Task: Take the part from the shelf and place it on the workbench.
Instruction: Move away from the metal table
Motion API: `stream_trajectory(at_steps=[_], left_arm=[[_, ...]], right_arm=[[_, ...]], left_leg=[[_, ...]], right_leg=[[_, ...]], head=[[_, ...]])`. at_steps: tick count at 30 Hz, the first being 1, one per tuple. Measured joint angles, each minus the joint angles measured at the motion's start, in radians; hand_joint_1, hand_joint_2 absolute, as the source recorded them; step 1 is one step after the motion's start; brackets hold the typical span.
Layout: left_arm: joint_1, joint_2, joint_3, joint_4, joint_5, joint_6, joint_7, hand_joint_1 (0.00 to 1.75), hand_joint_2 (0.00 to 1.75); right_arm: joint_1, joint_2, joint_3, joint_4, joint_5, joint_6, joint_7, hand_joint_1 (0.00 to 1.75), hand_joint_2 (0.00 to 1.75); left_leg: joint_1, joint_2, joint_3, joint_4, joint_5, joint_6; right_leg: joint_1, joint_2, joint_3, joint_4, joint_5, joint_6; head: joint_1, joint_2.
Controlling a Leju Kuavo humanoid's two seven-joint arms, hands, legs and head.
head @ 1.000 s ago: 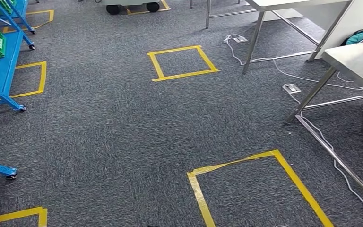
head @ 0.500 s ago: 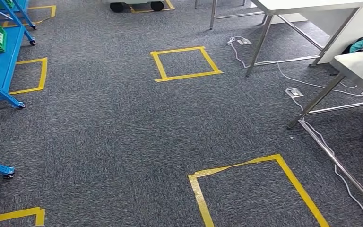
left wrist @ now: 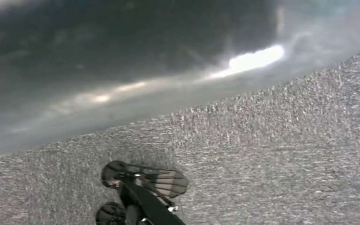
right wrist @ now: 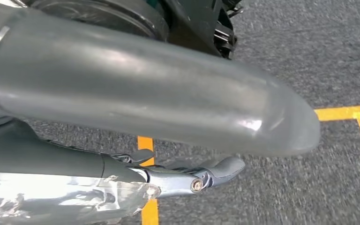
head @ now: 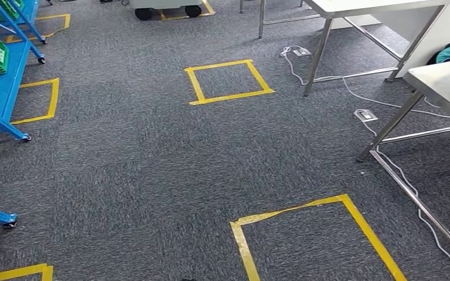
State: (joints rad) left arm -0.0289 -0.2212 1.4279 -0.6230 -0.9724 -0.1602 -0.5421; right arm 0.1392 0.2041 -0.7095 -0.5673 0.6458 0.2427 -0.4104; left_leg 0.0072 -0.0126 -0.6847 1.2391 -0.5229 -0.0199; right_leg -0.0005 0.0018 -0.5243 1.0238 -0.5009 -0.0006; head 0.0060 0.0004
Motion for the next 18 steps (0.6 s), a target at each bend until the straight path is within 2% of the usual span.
stream_trajectory(at_steps=[1,2,3,5,7,9,11,13,15,16,17,18], left_arm=[[0.0,0.0,0.0,0.0,0.0,0.0,0.0,0.0,0.0],[0.0,0.0,0.0,0.0,0.0,0.0,0.0,0.0,0.0],[-0.001,0.001,0.0,0.0,0.0,0.0,0.0,0.0,0.0],[-0.003,0.0,0.0,0.0,0.0,0.0,0.0,0.0,0.0],[-0.002,-0.001,0.0,0.0,0.0,0.0,0.0,0.0,0.0],[0.0,0.002,0.0,0.0,0.0,0.0,0.0,0.0,0.0],[-0.001,0.003,0.0,0.0,0.0,0.0,0.0,0.0,0.0],[-0.001,0.002,0.0,0.0,0.0,-0.002,0.0,0.0,0.0],[-0.002,0.002,0.0,0.0,0.0,-0.004,0.0,0.0,0.0],[-0.002,0.002,0.0,0.0,0.0,-0.004,0.0,0.0,0.0],[-0.002,0.002,0.0,0.0,0.0,-0.004,0.0,0.0,0.0],[-0.001,0.003,0.0,0.0,0.0,-0.005,0.0,0.0,0.0]], right_arm=[[0.0,0.0,-0.002,0.0,0.001,0.0,0.0,0.0,0.0],[-0.001,0.0,-0.003,0.0,0.001,0.001,-0.001,0.0,0.0],[-0.002,0.0,-0.005,0.0,0.002,0.002,-0.002,0.0,0.0],[-0.004,0.0,-0.008,0.0,0.002,0.003,-0.002,0.0,0.0],[-0.004,0.0,-0.011,0.0,0.002,0.005,-0.003,0.0,0.0],[-0.005,0.002,-0.015,0.0,0.002,0.006,-0.004,0.0,0.0],[-0.005,0.003,-0.02,-0.001,0.003,0.008,-0.005,0.0,0.0],[-0.007,0.003,-0.024,-0.002,0.004,0.009,-0.006,0.0,0.0],[-0.006,0.003,-0.027,-0.003,0.005,0.01,-0.007,0.0,0.0],[-0.005,0.003,-0.029,-0.003,0.006,0.01,-0.006,0.0,0.0],[-0.003,0.003,-0.03,-0.003,0.007,0.01,-0.006,0.0,0.0],[-0.002,0.003,-0.032,-0.003,0.007,0.01,-0.006,0.0,0.0]], left_leg=[[-0.003,0.001,0.022,-0.063,0.048,0.005],[-0.006,0.002,0.046,-0.125,0.082,0.009],[-0.008,0.003,0.068,-0.177,0.099,0.012],[-0.009,0.002,0.085,-0.221,0.096,0.006],[-0.009,-0.001,0.087,-0.227,0.091,0.004],[-0.013,-0.002,0.088,-0.227,0.084,0.017],[-0.008,-0.001,0.098,-0.237,0.081,0.029],[-0.003,0.0,0.112,-0.249,0.08,0.038],[-0.003,0.0,0.12,-0.251,0.075,0.043],[-0.002,0.0,0.124,-0.251,0.072,0.042],[-0.002,0.0,0.129,-0.251,0.067,0.041],[0.0,-0.001,0.136,-0.25,0.063,0.038]], right_leg=[[0.0,0.001,0.007,0.0,-0.006,0.002],[0.002,0.001,0.012,0.001,-0.013,0.005],[0.004,0.002,0.012,0.002,-0.019,0.009],[0.009,0.001,0.008,0.004,-0.027,0.009],[0.009,-0.001,0.01,-0.002,-0.027,0.008],[0.006,-0.002,0.016,-0.015,-0.027,0.021],[0.005,-0.002,0.022,-0.014,-0.035,0.037],[0.004,-0.001,-0.007,0.053,-0.069,0.045],[0.001,-0.001,-0.085,0.189,-0.122,0.051],[-0.002,-0.001,-0.122,0.245,-0.135,0.053],[-0.005,-0.001,-0.145,0.27,-0.128,0.055],[-0.009,-0.001,-0.148,0.254,-0.101,0.058]], head=[[0.0,0.0],[0.0,0.0],[0.0,0.0],[0.0,0.0],[0.001,0.0],[0.0,0.0],[0.001,0.0],[0.004,0.0],[0.006,0.0],[0.006,0.0],[0.007,0.0],[0.006,0.0]])
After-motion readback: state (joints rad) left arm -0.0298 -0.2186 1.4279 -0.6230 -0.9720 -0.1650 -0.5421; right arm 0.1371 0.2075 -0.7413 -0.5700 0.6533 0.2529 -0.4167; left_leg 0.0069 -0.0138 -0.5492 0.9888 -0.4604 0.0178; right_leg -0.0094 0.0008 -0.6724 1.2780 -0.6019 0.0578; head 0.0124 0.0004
